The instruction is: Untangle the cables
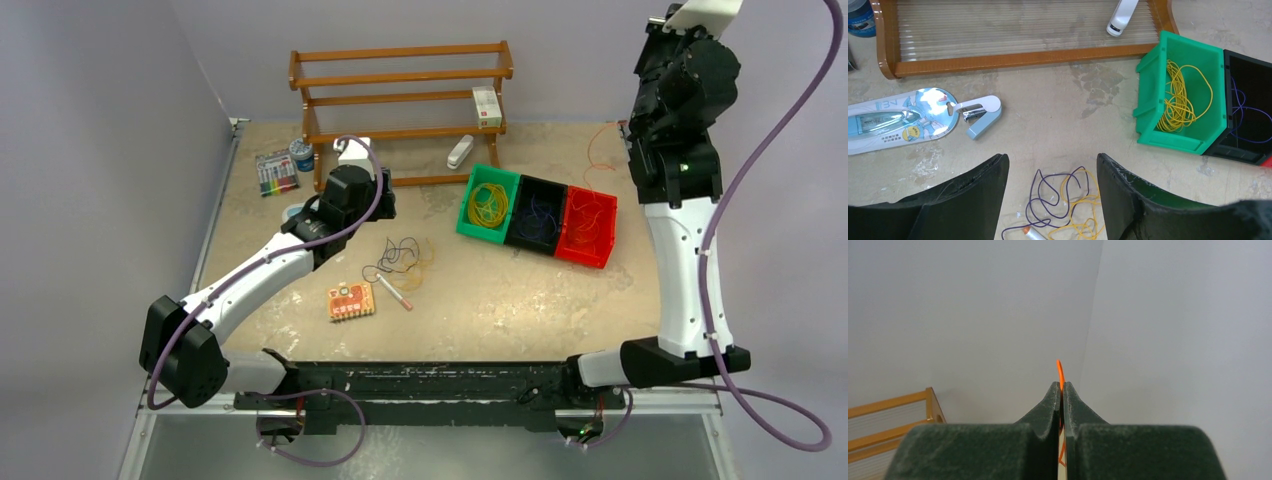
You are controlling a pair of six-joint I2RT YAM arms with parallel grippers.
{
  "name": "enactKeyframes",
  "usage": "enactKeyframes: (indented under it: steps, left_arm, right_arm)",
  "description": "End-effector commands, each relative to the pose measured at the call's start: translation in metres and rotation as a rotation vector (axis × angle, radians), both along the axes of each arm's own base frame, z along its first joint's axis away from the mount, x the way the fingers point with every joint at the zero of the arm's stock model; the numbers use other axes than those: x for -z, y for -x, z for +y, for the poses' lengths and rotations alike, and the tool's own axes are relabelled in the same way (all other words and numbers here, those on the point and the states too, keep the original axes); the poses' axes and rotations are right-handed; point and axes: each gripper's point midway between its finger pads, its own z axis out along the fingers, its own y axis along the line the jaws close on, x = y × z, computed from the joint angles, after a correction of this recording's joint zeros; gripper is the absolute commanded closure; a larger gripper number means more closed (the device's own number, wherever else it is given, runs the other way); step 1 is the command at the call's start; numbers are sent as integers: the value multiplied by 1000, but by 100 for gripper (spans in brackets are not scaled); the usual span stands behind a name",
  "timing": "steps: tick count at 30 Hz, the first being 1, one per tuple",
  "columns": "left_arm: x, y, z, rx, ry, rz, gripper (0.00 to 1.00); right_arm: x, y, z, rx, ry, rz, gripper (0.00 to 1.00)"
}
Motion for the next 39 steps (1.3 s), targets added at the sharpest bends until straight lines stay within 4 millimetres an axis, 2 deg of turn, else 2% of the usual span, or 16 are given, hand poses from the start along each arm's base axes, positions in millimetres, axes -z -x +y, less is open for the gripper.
enactKeyframes:
  steps: [1, 3, 6, 14, 19, 27, 34, 39]
  left_arm:
    - [-22, -7, -1, 0, 15, -55, 36]
    - [-22, -7, 0, -2, 15, -56, 36]
    - [-23, -7, -1, 0, 17, -58, 36]
    - [-21, -7, -1, 7, 5, -51, 37]
    - [-18, -7, -4, 19, 10, -43, 37]
    - [-16, -7, -8, 33, 18, -36, 37]
    - [-15, -7, -9, 40, 19, -31, 37]
    - [-14, -7, -10, 42, 18, -28, 37]
  right_arm:
    - [-15, 6, -12, 59, 3, -48, 100]
    - [-6, 1, -15, 71, 4, -27, 100]
    - [18, -8, -17, 83, -1, 26, 100]
    - [126, -34, -10, 26, -60, 231, 100]
    - [166, -34, -12, 40, -78, 320, 100]
    - [200, -25, -34, 153, -97, 408, 100]
    - [218, -11, -60, 315, -72, 478, 100]
    - [231, -5, -69, 374, -47, 530, 100]
